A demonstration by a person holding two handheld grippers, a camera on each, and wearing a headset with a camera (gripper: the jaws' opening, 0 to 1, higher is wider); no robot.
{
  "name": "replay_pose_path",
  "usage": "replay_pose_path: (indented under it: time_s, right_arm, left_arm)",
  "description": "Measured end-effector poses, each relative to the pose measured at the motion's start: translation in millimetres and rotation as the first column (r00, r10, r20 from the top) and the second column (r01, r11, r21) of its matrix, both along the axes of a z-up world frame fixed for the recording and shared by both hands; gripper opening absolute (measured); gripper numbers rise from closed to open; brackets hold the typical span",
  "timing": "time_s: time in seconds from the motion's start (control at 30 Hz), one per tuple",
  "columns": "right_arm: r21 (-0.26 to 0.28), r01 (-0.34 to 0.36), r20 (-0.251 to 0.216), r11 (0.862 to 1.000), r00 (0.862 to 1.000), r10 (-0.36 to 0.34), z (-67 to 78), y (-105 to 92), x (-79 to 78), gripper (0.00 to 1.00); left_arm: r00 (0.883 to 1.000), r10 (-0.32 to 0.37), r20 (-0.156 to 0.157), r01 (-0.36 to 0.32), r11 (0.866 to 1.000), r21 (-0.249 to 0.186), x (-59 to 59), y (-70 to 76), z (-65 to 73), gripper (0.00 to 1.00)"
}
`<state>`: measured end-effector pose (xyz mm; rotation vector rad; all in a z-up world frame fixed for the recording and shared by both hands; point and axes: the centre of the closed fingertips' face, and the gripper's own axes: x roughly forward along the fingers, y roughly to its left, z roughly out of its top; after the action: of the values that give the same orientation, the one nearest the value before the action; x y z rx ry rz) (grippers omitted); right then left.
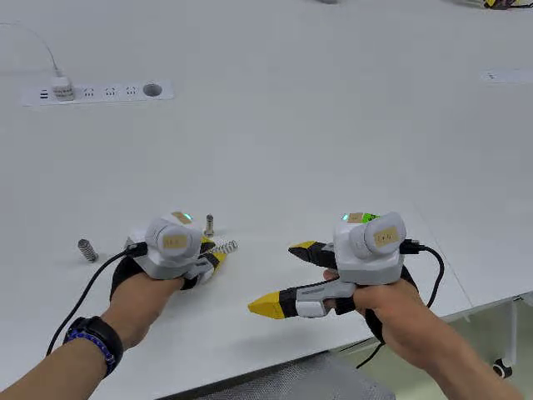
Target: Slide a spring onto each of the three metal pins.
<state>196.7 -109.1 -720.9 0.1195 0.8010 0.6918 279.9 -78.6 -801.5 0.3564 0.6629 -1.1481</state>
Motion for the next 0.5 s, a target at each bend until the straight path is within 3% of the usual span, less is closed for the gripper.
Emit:
replay_pose_path:
  time_s: [0.13, 0.5]
  right_arm:
    - [0.001, 0.0, 0.001, 1.0, 1.0, 0.0, 0.5, 0.6, 0.6, 0.83]
    - [0.015, -0.003, -0.005, 1.0, 1.0, 0.003, 1.6, 5.0, 1.0, 0.81]
  left_arm:
    - [0.999, -0.031, 0.033, 0.03, 0.999, 0.017, -3.2, 0.2, 1.1, 0.11]
    - [1.0, 0.007, 0.02, -0.008, 0.999, 0.04, -8.1, 22.7, 1.5, 0.11]
